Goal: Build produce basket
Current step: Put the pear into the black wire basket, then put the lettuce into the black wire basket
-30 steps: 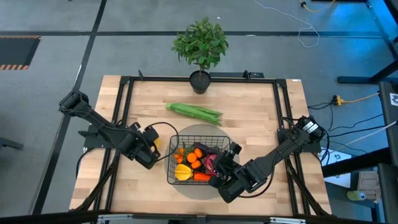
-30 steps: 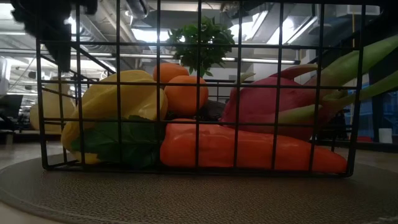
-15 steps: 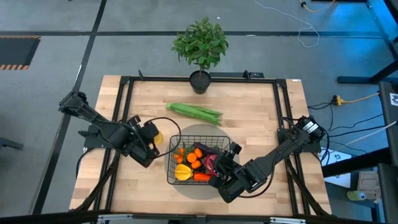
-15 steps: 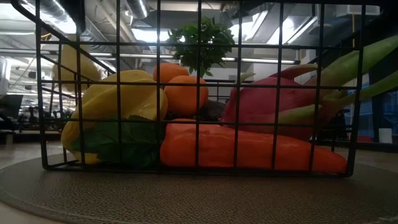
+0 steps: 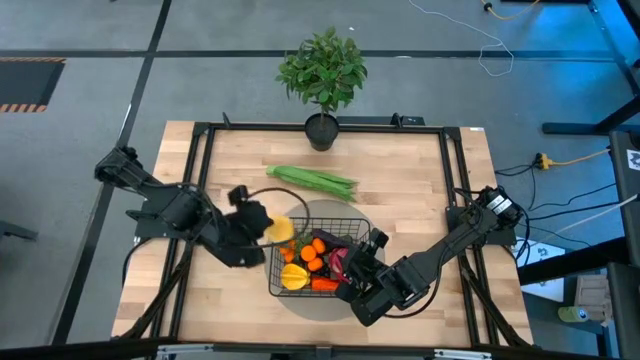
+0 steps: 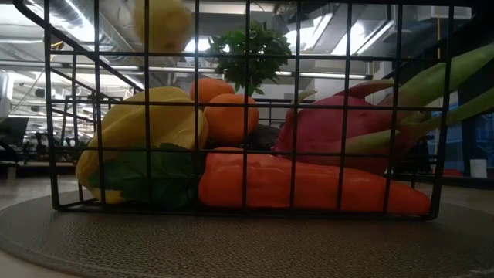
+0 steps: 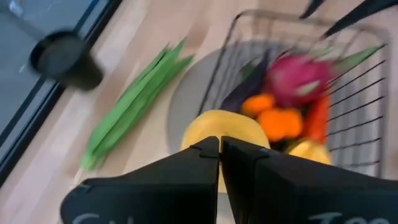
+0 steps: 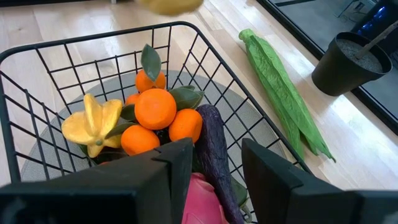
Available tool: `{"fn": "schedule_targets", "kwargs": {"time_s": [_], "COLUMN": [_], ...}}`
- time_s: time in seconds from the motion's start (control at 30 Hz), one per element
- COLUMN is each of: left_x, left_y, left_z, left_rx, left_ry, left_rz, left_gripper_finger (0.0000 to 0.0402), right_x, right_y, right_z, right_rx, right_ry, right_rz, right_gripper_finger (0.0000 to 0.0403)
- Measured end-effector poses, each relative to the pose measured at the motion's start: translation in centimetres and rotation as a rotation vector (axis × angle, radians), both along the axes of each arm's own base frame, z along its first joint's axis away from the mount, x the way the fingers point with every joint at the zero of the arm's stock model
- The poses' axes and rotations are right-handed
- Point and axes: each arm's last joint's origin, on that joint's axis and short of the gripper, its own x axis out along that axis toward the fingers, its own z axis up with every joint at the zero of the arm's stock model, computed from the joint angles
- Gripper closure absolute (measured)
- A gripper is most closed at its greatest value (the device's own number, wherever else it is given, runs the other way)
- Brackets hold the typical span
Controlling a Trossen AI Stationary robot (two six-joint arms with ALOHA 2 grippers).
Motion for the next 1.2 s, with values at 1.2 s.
{"fn": "schedule_targets", "kwargs": {"time_s": [1.2], "left_x": [3.7], "left_y": [-1.1], "left_z": [-2.0], "left_rx": [0.294], "left_ry": [0.066], "left_rz": [-0.140], "left_gripper_finger": [0.0387], "right_x": [0.0], "right_y": [0.0], "right_z": [0.0], "right_rx": [-0.001], "right_ry": [0.002], "right_rz": [0.000], "right_gripper_finger": [0.0267]}}
